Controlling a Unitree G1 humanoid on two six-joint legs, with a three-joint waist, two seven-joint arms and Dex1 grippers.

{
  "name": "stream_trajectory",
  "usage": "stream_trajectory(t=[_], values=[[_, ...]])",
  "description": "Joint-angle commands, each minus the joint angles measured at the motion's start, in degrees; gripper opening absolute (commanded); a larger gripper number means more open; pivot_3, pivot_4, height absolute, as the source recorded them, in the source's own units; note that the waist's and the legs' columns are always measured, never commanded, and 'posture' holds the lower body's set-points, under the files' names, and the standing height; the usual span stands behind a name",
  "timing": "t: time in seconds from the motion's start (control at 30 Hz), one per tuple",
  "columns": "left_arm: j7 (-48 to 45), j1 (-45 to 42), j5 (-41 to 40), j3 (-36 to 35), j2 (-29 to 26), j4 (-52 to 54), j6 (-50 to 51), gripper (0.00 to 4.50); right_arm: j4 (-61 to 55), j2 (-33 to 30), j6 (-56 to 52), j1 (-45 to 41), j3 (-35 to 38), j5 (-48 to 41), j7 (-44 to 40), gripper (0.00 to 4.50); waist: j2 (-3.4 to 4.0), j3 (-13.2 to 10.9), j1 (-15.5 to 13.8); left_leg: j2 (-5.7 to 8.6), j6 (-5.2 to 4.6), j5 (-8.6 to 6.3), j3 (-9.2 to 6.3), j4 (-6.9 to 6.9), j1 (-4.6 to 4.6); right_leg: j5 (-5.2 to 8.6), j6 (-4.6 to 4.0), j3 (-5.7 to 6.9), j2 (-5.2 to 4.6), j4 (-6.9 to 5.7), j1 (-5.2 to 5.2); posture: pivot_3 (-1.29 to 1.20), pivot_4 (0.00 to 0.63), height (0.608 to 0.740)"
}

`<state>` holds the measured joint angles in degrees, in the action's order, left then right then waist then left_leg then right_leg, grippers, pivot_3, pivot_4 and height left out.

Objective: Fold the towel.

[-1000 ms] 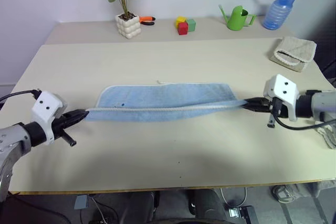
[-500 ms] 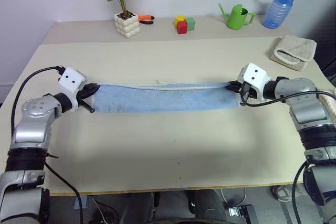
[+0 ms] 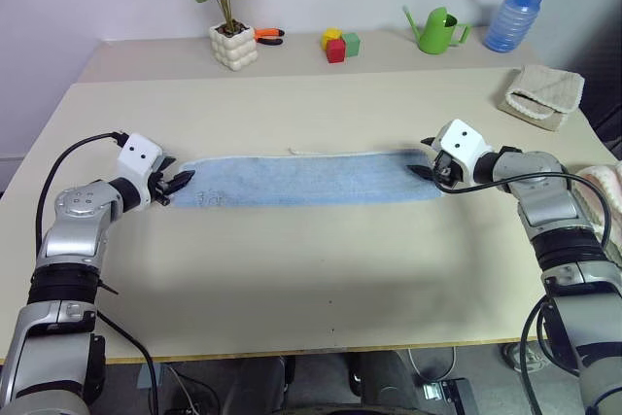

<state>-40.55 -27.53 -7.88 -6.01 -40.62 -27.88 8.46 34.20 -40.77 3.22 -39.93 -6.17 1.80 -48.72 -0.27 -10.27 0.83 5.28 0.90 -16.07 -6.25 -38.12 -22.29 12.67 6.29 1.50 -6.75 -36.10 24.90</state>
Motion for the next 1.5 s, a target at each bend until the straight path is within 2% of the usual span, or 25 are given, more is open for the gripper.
stream_trajectory(t=[0.03,0.2,0.3,0.33,0.4,0.53,0.63,0.73,0.87,0.97,1.07,1.13,1.2,1.43,1.5], values=[[6.11,-0.34,2.04,-2.22,0.08,-0.1,-2.34,3.75,2.15,-0.03,2.81,-3.0,1.99,1.71,5.14,3.84,0.0,0.0,-0.04,0.0,0.0,0.0,0.0,0.0,0.0,0.0,0.0,0.0,0.0,-0.01,0.0,0.0,0.15,0.732],[12.15,-1.61,2.46,-3.54,1.43,-2.07,-2.6,3.75,7.8,0.02,4.1,-5.73,1.64,4.93,12.24,3.84,0.0,0.0,-0.02,0.01,0.01,0.01,0.0,-0.01,0.0,0.0,0.0,-0.01,-0.01,-0.02,0.01,0.0,0.15,0.732],[14.38,-0.75,0.58,-5.98,2.98,0.36,-2.88,3.75,6.98,-0.05,2.39,-5.27,4.3,2.46,13.23,3.84,0.0,0.0,-0.09,0.01,0.01,0.01,0.0,0.0,0.0,0.0,0.0,-0.01,-0.01,-0.01,0.0,0.0,0.15,0.732],[14.55,-0.17,-0.32,-6.92,3.36,1.63,-2.78,3.75,5.36,-0.19,0.99,-4.4,5.39,0.9,12.29,3.84,0.0,0.0,-0.07,0.01,0.01,0.01,0.0,-0.01,-0.02,0.0,0.0,-0.01,-0.01,-0.01,0.01,0.0,0.15,0.732],[14.9,1.4,-1.88,-8.96,3.88,4.97,-2.31,3.8,-0.26,-0.63,-4.38,-1.32,8.33,-3.07,10.23,4.39,-0.01,0.0,-0.09,0.01,0.01,0.01,-0.02,-0.01,-0.04,0.0,0.0,-0.01,-0.02,0.01,0.01,0.0,0.15,0.732],[14.53,5.73,-4.41,-10.36,4.7,16.31,0.19,3.8,-20.32,-0.82,-23.39,9.4,16.1,-13.79,8.56,4.47,-0.01,0.01,-0.29,0.0,0.01,0.0,-0.05,0.0,-0.05,0.0,0.0,-0.01,-0.02,0.02,0.01,0.0,0.15,0.732],[11.86,8.87,-6.19,-6.46,6.31,27.66,2.9,3.8,-37.4,0.53,-42.23,18.04,23.02,-26.0,9.68,4.47,0.0,0.01,-0.47,0.01,0.0,0.0,-0.08,-0.02,-0.1,0.0,0.0,-0.03,-0.06,0.01,0.01,0.0,0.15,0.732],[8.3,10.9,-7.99,-1.17,8.0,36.6,6.26,3.8,-46.93,4.07,-55.52,23.09,29.29,-35.02,14.71,4.47,-0.01,0.03,-1.11,0.0,-0.37,-0.21,-0.12,-0.04,-0.04,-0.01,-0.01,-0.08,-0.05,0.02,-0.08,0.0,0.15,0.732],[1.55,12.9,-10.24,7.65,8.57,45.84,10.61,3.8,-54.75,11.75,-68.15,27.88,37.47,-44.19,23.75,4.47,0.03,0.06,-1.47,-0.02,-0.38,-0.22,-0.11,-0.03,0.0,-0.02,-0.04,-0.09,-0.02,0.02,-0.12,0.0,0.15,0.732],[-0.56,12.65,-11.83,10.74,9.41,49.02,13.07,3.8,-59.11,15.31,-72.4,31.68,38.3,-46.59,27.96,4.47,0.06,0.07,-1.5,-0.01,-0.38,-0.22,-0.08,-0.02,0.0,-0.02,-0.04,-0.11,-0.01,0.01,-0.1,0.0,0.15,0.732],[-1.23,11.52,-13.21,11.73,11.02,49.15,14.39,3.8,-60.4,20.86,-74.57,31.9,38.85,-48.58,33.77,4.47,0.11,0.11,-1.4,-0.02,-0.38,-0.22,-0.05,-0.02,0.03,-0.02,-0.04,-0.06,0.01,0.0,-0.1,0.0,0.15,0.732],[-2.31,10.76,-13.34,12.75,11.62,48.54,14.61,3.8,-58.72,26.83,-75.41,29.42,40.28,-49.03,39.96,4.47,0.11,0.11,-1.32,-0.04,-0.39,-0.21,-0.05,-0.02,0.06,-0.01,-0.04,-0.05,0.06,-0.01,-0.12,0.0,0.15,0.732],[-2.52,10.49,-13.2,12.99,12.0,48.33,14.88,3.8,-56.31,30.1,-75.33,26.75,41.76,-48.44,44.34,4.47,0.2,0.16,-1.15,-0.06,-0.37,-0.21,-0.04,-0.02,0.08,-0.02,-0.05,-0.06,0.09,-0.04,-0.11,0.0,0.15,0.732],[-1.57,10.51,-12.51,13.26,13.16,48.19,14.57,3.8,-44.64,34.73,-71.35,17.33,46.71,-47.24,54.79,4.47,0.19,0.17,-1.16,-0.03,-0.38,-0.2,-0.02,-0.03,0.2,-0.02,-0.04,-0.08,0.1,-0.02,-0.24,0.0,0.15,0.732],[-1.13,10.82,-12.24,13.18,13.31,48.36,14.4,3.8,-42.33,34.71,-69.47,15.87,46.97,-46.72,56.2,3.92,0.19,0.17,-1.22,-0.03,-0.39,-0.21,-0.02,-0.02,0.31,-0.01,-0.05,-0.08,0.1,-0.01,-0.34,0.0,0.15,0.732]])
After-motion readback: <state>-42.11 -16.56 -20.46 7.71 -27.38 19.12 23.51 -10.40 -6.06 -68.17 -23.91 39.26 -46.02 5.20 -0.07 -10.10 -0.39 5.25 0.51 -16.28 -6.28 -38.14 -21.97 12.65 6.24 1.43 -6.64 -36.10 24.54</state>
